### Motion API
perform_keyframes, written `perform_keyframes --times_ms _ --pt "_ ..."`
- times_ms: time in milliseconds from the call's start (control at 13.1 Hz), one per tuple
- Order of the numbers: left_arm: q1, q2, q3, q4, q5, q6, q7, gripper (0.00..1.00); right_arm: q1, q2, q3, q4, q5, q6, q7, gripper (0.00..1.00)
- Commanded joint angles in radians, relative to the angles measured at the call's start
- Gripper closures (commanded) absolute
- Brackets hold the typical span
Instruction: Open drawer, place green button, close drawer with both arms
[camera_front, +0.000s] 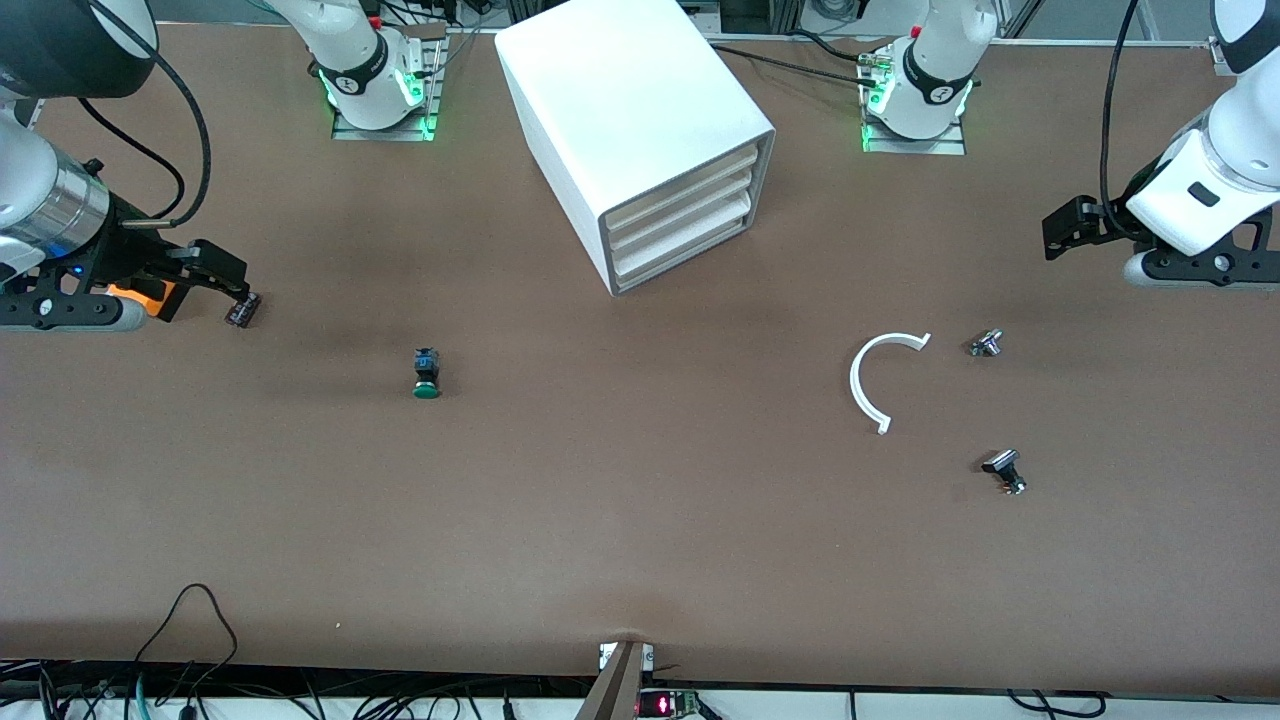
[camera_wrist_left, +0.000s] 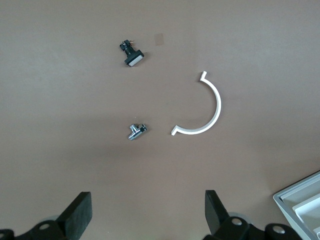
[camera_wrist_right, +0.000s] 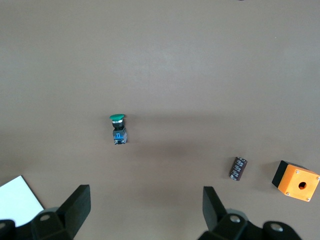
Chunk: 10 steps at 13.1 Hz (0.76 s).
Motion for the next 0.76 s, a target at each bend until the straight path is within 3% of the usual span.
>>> perform_keyframes --times_ms 0,457,686 --pt "-0.004 0.004 -0.001 0.022 0.002 -0.023 -0.004 0.01 -0.006 0.001 0.008 0.001 0.006 0.008 -0.01 0.01" --pt "-0.004 0.006 -0.002 0.025 -0.001 -0.023 -0.002 0.01 -0.007 0.001 0.007 0.001 -0.003 0.005 -0.012 0.01" --pt "-0.001 0.01 0.001 0.027 -0.101 -0.083 -0.001 0.01 -0.006 0.0 0.008 -0.002 -0.002 -0.003 -0.007 0.01"
